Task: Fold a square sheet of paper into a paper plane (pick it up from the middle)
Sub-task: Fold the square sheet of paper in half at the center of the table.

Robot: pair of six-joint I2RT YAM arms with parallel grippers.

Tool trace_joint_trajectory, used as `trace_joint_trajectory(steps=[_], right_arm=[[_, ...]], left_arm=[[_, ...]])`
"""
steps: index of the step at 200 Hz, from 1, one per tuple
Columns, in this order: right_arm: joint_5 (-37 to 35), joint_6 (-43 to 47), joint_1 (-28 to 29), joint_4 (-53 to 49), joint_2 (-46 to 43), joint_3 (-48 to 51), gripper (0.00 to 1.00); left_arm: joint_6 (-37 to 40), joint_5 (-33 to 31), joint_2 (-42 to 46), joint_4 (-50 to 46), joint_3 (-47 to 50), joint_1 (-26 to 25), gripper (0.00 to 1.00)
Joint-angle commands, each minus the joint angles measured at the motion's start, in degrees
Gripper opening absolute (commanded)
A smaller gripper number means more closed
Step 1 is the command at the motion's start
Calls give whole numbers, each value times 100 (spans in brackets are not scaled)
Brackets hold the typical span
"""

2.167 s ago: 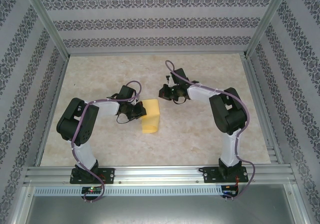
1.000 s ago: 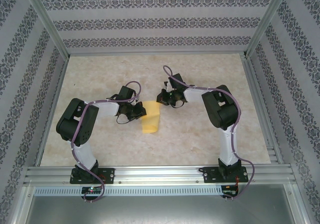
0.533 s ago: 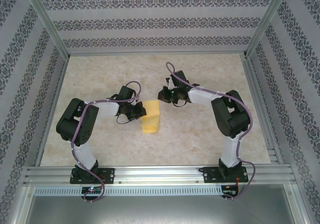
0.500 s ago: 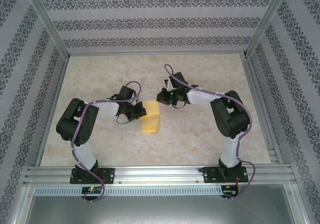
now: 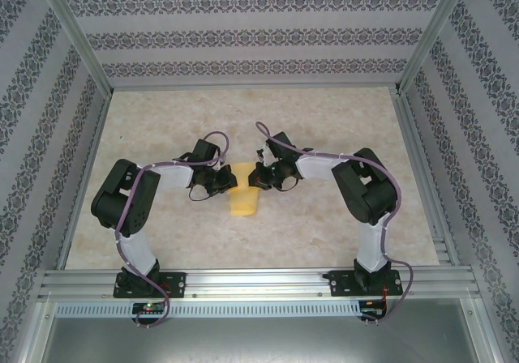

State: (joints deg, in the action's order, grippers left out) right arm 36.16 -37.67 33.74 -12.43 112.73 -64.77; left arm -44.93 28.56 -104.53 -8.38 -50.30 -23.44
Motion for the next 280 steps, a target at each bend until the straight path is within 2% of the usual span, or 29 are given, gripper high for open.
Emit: trace_joint_trajectory(steps=[1,49,112,164,234,280], right_arm=[[218,398,9,-362,166,43,0],[178,593,-27,-510,144,187,0],[-472,472,215,-166,-421,284,0],[-358,245,413,192,-295,504,0],[-390,172,533,446,-446,1245,0],[-360,238,538,625,-872,2116,0]], left_arm=[[-14,-963,-700,-1045,416,-166,0],[-34,-967,-693,-1043,431,-174,0],[-51,-999,-697,-1016,456,-170,0],[-86,-1005,-703,-964,475,-182,0],[-93,-1027,-743,-902,504,-186,0],[-71,-1048,-761,-893,486,-187,0]])
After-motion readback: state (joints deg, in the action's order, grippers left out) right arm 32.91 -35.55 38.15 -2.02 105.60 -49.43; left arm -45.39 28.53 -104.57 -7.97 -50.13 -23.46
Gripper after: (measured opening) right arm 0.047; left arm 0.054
